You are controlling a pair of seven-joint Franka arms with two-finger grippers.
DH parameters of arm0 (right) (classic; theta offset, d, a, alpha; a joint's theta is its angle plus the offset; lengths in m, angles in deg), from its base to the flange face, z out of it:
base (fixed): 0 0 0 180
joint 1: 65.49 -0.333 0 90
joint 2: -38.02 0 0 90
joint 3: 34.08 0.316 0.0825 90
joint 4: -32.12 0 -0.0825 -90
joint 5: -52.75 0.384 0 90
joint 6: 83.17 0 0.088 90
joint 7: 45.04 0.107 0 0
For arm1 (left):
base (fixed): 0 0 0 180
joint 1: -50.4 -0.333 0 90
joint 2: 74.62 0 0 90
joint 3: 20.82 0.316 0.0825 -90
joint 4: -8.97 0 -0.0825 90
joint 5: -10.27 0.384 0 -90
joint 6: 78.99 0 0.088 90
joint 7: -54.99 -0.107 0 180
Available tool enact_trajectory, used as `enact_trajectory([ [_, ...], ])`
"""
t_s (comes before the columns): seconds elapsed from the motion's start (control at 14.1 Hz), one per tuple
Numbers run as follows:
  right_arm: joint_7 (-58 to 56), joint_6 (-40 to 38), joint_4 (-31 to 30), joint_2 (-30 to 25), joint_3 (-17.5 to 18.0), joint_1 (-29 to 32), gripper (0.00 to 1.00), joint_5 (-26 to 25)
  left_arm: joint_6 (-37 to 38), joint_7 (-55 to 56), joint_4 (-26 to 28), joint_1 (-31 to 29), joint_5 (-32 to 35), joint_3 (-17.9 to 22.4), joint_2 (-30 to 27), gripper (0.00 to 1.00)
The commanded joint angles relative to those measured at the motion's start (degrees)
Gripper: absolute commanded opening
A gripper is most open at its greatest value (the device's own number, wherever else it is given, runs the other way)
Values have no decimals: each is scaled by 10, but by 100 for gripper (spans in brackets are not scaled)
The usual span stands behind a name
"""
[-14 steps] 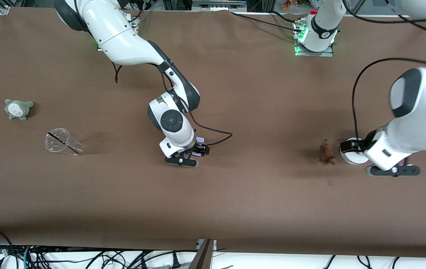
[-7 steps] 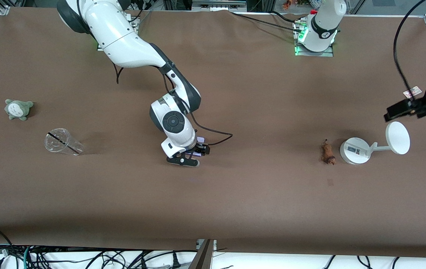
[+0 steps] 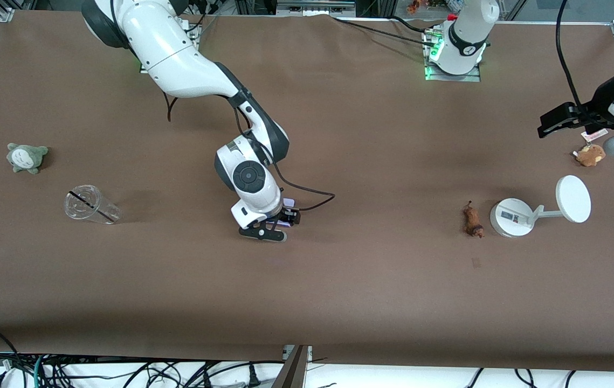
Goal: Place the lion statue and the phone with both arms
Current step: 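Lift the phone with the right gripper while the left gripper retracts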
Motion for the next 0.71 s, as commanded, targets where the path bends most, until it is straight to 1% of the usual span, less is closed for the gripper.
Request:
enact_trajectory([
  [0.0, -10, -76, 9, -45, 4, 23, 41, 0, -12, -6, 15, -3, -2, 2, 0, 100],
  [0.14, -24, -133, 6, -98, 2, 34, 41, 1, -13, -5, 10, 0, -2, 1, 4, 100],
  [0.21, -46, -177, 6, -124, -2, 38, 41, 0, -12, -5, 4, 0, -2, 1, 5, 100],
  [0.42, -171, -284, 3, -187, -3, 85, 41, 1, -12, -4, -4, 0, -3, 1, 12, 100],
  [0.5, -207, -311, 2, -204, -4, 98, 41, 1, -12, -4, -5, 0, -3, 1, 12, 100],
  [0.64, -236, -340, -8, -234, -16, 117, 41, 1, -12, -4, -9, -2, -3, 1, 12, 100],
])
